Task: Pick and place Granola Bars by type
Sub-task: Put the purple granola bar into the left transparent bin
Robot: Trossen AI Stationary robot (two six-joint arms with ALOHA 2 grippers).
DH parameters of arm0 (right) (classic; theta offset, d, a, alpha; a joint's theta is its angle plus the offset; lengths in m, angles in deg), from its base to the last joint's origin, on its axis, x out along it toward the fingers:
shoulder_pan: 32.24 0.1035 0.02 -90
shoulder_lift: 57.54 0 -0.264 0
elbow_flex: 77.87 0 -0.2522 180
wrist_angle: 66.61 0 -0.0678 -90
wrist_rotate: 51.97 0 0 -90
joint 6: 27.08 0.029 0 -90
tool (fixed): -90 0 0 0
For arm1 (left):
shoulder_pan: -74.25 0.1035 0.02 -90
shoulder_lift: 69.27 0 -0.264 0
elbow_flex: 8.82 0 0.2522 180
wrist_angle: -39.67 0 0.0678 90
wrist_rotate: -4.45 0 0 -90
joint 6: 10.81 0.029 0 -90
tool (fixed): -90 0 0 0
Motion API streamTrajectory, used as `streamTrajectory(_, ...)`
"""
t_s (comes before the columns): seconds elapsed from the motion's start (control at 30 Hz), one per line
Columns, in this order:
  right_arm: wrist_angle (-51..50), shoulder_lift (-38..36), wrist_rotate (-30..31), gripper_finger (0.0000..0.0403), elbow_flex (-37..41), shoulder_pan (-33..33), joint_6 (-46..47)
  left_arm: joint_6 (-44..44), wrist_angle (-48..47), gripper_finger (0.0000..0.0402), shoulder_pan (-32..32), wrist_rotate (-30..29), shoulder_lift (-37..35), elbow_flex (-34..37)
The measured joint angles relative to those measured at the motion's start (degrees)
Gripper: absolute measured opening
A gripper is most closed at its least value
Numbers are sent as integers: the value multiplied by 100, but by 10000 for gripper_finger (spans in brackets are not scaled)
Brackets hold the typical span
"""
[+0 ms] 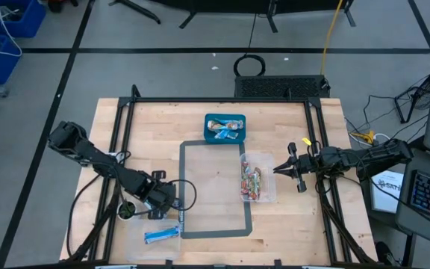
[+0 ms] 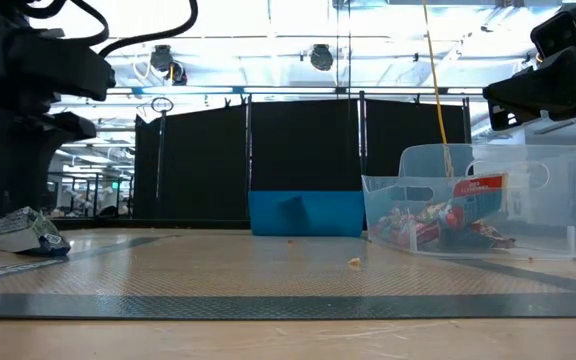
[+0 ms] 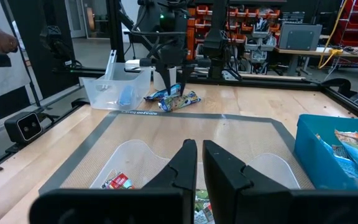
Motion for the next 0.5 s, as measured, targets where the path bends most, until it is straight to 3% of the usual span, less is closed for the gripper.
streamTrajectory(0.5, 0, 0, -1, 20, -1, 0, 0, 392, 595, 152, 0, -31, -11, 432)
